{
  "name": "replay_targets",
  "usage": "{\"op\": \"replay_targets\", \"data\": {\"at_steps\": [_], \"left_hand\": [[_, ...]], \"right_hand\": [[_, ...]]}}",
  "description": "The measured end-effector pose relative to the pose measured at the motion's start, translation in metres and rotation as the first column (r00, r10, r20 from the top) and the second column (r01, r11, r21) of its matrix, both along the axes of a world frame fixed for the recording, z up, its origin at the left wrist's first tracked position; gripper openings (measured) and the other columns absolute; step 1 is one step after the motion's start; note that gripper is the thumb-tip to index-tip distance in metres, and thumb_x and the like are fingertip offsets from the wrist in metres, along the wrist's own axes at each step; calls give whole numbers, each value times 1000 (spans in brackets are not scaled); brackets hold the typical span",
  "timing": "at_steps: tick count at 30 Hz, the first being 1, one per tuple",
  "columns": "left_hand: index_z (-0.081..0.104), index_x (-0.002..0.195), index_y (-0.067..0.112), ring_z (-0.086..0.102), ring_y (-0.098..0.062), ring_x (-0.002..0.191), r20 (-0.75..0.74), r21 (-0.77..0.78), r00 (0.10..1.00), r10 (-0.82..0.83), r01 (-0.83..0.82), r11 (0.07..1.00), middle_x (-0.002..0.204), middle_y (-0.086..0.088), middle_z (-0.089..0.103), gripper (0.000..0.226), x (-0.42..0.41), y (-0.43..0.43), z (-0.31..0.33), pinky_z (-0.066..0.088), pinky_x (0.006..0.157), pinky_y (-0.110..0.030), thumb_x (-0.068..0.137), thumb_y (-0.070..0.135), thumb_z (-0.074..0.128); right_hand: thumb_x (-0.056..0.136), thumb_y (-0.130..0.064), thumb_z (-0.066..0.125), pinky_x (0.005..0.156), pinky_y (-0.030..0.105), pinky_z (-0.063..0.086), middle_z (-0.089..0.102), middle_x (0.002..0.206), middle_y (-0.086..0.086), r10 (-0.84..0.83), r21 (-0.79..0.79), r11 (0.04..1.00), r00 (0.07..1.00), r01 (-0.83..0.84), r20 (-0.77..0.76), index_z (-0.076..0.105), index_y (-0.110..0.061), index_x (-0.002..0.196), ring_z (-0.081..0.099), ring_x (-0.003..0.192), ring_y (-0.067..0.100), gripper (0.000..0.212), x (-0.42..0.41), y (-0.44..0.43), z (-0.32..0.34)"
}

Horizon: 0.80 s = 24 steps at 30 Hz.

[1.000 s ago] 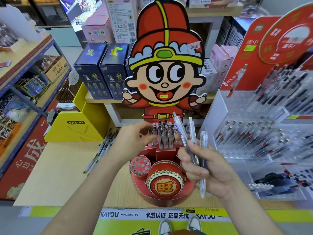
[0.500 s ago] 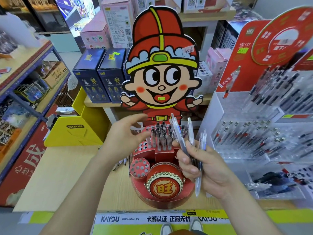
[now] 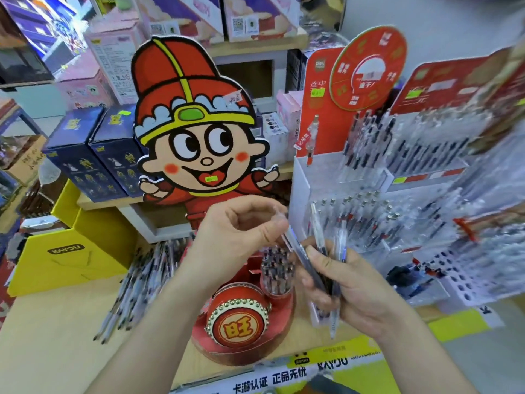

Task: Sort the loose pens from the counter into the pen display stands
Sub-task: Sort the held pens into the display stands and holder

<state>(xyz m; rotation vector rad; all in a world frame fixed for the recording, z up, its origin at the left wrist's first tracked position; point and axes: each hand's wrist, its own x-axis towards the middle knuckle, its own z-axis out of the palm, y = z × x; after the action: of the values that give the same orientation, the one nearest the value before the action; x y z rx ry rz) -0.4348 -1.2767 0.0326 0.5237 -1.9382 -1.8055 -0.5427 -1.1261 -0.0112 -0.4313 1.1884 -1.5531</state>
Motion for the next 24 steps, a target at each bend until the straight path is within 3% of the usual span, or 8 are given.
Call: {"op": "replay_targets", "data": {"at_steps": [5,7,9,11,14,17,21,24], "left_hand": [[72,86,5,66,-7,66,-58,-99,997,51,-57,993,74,-2,72,8,-32,25,9,51,59,-15,79,4,70],[71,89,6,69,-13,71,-107,-109,990,92,-103,989,79,-7,72,10,-45,29,13,53,62,-17,79,7,69],[71,91,8,70,-18,74,-151,-129,980,129,-149,980,80,-8,73,16,-59,36,17,56,66,-22,76,14,69],[72,90,12,70,-17,72,-165,-169,973,162,-190,967,78,-3,73,18,-76,46,22,56,67,-23,73,20,70],[72,85,17,67,-11,67,-185,-215,957,223,-260,941,72,3,71,16,-105,67,23,53,64,-20,71,25,73],[72,84,21,66,-12,67,-175,-257,948,265,-303,918,72,3,70,14,-135,90,20,52,65,-20,71,26,75],[70,82,27,65,-2,68,-140,-395,954,265,-299,869,77,9,70,15,-173,127,13,50,65,-12,69,23,77],[68,80,27,64,-7,66,-95,-505,956,278,-287,814,72,9,68,12,-198,144,1,53,65,-18,70,27,75]], "right_hand": [[82,-39,64,41,23,28,58,62,11,-17,42,999,991,22,-132,58,-12,91,45,39,19,29,-26,31,4],[80,-47,66,41,24,29,59,66,11,0,107,994,970,28,-245,61,-9,96,43,38,18,42,-42,50,7],[84,-43,59,40,22,27,56,70,9,-56,140,985,951,103,-305,63,-14,108,35,38,15,38,-63,72,9],[86,-37,57,38,19,26,50,73,8,-154,111,975,948,191,-279,64,-15,109,29,39,13,33,-86,95,10],[84,-29,57,36,18,23,44,68,7,-332,21,940,930,340,-159,69,-15,91,27,42,12,20,-125,121,6],[84,-30,54,36,21,24,40,61,4,-445,9,893,887,450,-125,67,-9,86,30,44,13,25,-165,143,2],[85,-38,53,39,23,26,39,57,3,-394,31,914,904,404,-168,68,-10,87,31,42,14,32,-203,167,-3],[94,-32,49,39,20,21,37,58,2,-317,40,945,939,325,-135,68,-7,101,26,39,12,32,-222,174,-7]]}}
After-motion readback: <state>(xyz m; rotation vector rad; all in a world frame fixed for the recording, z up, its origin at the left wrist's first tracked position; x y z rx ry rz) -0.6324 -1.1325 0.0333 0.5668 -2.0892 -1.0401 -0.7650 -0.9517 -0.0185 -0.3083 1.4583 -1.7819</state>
